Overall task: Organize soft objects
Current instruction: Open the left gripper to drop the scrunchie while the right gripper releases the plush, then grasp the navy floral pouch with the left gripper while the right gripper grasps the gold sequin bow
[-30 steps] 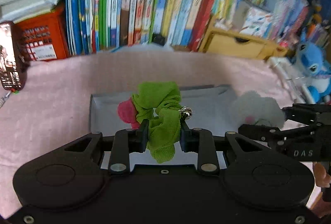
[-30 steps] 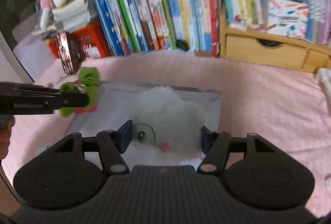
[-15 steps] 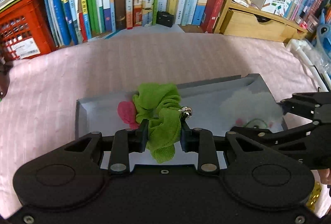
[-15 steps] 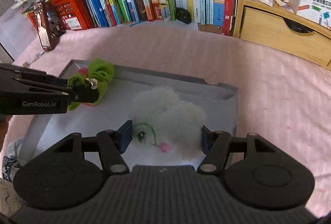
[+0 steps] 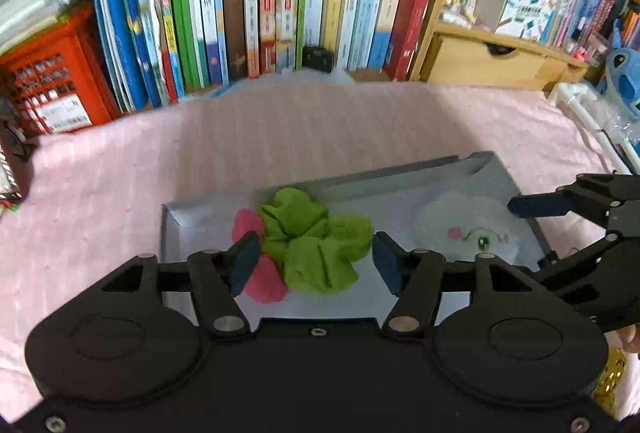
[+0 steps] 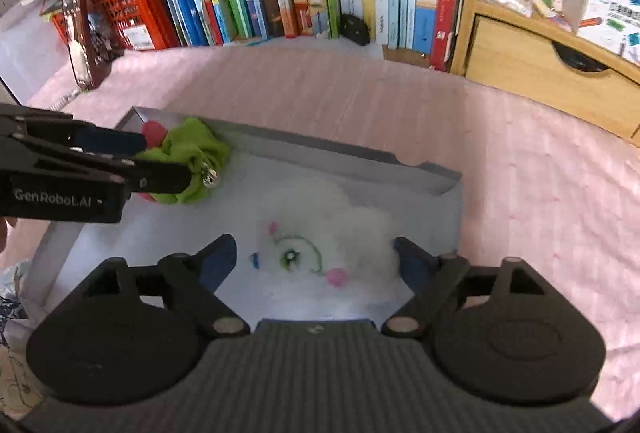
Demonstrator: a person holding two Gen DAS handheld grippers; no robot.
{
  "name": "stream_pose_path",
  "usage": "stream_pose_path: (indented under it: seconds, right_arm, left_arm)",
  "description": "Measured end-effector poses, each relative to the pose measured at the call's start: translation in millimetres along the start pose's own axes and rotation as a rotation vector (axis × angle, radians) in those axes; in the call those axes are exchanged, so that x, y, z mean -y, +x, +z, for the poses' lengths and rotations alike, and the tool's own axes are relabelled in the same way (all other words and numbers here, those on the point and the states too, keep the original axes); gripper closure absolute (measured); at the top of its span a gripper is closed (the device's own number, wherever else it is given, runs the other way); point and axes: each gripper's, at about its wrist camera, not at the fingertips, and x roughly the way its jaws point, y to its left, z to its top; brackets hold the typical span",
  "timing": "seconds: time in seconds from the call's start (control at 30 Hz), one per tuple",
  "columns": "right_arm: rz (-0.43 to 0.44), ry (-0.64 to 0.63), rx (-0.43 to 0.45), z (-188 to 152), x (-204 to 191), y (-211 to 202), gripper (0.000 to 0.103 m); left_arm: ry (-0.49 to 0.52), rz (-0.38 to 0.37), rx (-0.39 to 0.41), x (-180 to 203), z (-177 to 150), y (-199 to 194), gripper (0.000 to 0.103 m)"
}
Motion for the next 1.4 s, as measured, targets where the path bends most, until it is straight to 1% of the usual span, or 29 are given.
stream_pose_path:
  seconds: [0.03,0.1,0.2,0.27,0.43,0.67,0.73,0.8,0.93,1.0,1.07,1.3,1.4]
  right_arm:
    - [-0.004,-0.012,0.019,-1.2,-2.0,-7.1,0.009]
    - [-0.018,-0.029,0.051,-2.8,-6.2,-20.8,0.008]
    - [-0.019,-0.033,0.112,-7.2,-11.2,-47.4,0.008]
    - [-0.020,-0.034,0.160,-12.7,-14.0,-65.5,0.007]
    - [-0.030,-0.046,0.278,-36.0,-19.8,-113.9,0.005]
    - [-0.085,-0.076,0.416,-78.4,-27.8,-163.2,0.003]
    - [-0.095,-0.079,0.462,-94.0,-32.3,-173.5,0.002]
    - [-0.111,-0.085,0.496,-108.5,-36.6,-180.4,0.002]
    - [-0.183,-0.115,0.575,-143.0,-47.7,-188.3,0.000]
    - [-0.209,-0.118,0.588,-156.3,-51.3,-189.2,0.000]
    - [-0.218,-0.106,0.596,-171.5,-52.8,-190.4,0.000]
    - [-0.263,-0.036,0.603,-213.6,-51.1,-192.7,0.000]
    - [-0.271,-0.010,0.610,-228.7,-49.1,-191.8,0.000]
  left_arm:
    - [0.002,0.001,0.024,0.8,-1.9,-8.8,0.033]
    - [0.006,-0.004,0.065,2.1,-5.7,-26.5,0.025]
    - [0.017,-0.016,0.121,4.1,-11.9,-55.3,0.024]
    - [0.020,-0.024,0.163,5.0,-19.6,-75.7,0.020]
    - [0.023,-0.051,0.250,6.6,-44.9,-122.6,0.017]
    - [0.013,-0.067,0.394,-0.2,-96.2,-182.4,0.010]
    - [0.015,-0.063,0.429,-2.3,-113.4,-196.0,0.006]
    - [0.010,-0.052,0.462,-4.7,-131.6,-207.9,0.005]
    - [-0.013,-0.039,0.515,-15.5,-168.2,-226.2,0.003]
    - [-0.026,-0.036,0.541,-20.9,-183.2,-233.4,0.002]
    - [-0.038,-0.016,0.559,-27.3,-197.5,-240.2,0.001]
    - [-0.085,0.120,0.560,-42.2,-246.4,-243.7,0.001]
    - [-0.107,0.149,0.559,-49.6,-268.2,-239.6,0.001]
